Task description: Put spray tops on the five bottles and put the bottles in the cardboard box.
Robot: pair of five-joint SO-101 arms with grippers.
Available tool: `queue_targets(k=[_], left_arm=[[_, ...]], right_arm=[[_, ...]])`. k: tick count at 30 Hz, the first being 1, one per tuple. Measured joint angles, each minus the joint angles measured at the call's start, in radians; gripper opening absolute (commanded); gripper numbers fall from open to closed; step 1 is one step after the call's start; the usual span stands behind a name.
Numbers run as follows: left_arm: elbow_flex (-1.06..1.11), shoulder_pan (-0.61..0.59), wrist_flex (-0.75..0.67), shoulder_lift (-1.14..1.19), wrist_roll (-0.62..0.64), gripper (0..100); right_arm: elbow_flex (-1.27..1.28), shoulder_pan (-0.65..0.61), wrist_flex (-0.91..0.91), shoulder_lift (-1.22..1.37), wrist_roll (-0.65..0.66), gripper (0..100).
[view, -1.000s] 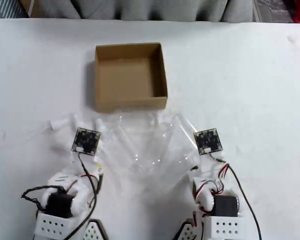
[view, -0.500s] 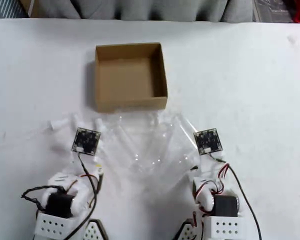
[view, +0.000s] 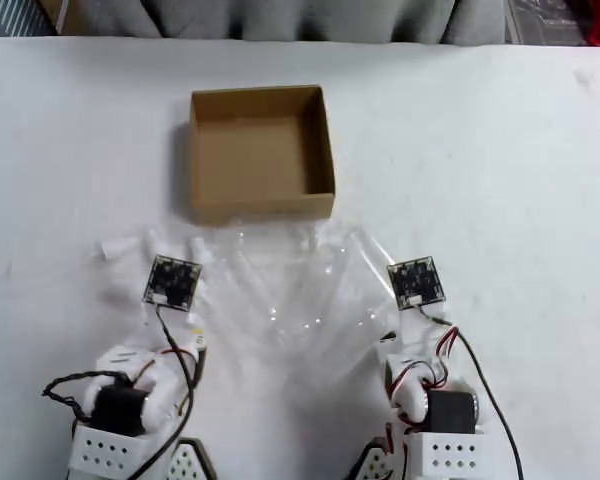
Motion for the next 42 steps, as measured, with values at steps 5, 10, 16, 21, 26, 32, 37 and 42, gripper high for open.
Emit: queue_targets(k=[5,10,16,21,26,32,37,42], left_arm=[[0.0,0.0,0.0,0.0,0.0,2],[0.0,0.0,0.0,0.0,0.0,2],[0.0,0.0,0.0,0.0,0.0,2],[0.0,0.0,0.0,0.0,0.0,2],[0.0,0.0,0.0,0.0,0.0,2],[0.0,0.0,0.0,0.0,0.0,2],[0.0,0.0,0.0,0.0,0.0,2],[0.0,0.0,0.0,0.0,0.0,2]], right_arm=[[0.0,0.0,0.0,0.0,0.0,5.3],[0.0,0.0,0.0,0.0,0.0,5.3],[0.0,0.0,0.0,0.0,0.0,5.3],[0.0,0.0,0.0,0.0,0.0,5.3],[0.0,0.0,0.0,0.0,0.0,5.4],[0.0,0.0,0.0,0.0,0.0,5.3],[0.0,0.0,0.0,0.0,0.0,5.7],[0.0,0.054,-0.005,0.0,0.028,5.7]])
